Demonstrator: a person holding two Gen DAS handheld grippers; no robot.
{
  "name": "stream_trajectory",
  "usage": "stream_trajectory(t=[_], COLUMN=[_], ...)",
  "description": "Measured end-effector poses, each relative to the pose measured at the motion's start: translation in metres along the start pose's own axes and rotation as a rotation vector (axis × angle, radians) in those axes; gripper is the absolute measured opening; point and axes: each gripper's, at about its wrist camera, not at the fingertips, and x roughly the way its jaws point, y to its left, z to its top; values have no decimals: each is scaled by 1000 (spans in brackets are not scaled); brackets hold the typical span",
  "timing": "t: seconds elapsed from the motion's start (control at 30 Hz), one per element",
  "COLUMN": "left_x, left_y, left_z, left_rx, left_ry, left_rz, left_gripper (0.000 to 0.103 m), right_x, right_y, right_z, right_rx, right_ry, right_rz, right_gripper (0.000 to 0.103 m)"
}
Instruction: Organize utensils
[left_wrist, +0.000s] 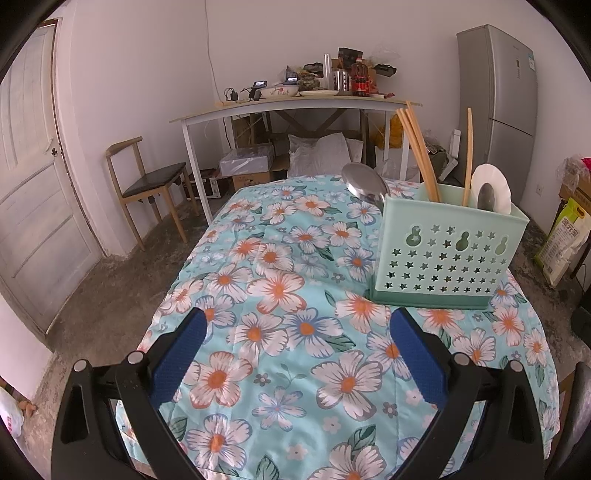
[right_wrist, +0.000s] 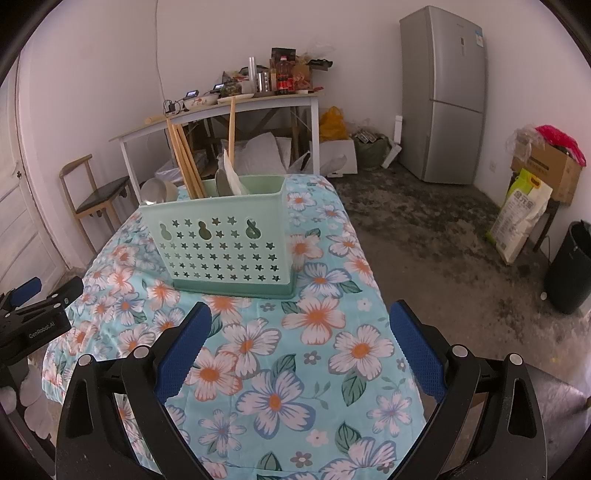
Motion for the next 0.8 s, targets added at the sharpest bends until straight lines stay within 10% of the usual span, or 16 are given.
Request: stream_trajectory(t=[0.8], left_x=[1], left_y=[7], left_z=[1], left_rx=[-2], left_ry=[-2], left_rz=[22], left_gripper=[97], right_x=[-1], right_y=[-1], right_z=[2], right_rx=[2], right_ry=[0], right_rz=[1], right_gripper=[93])
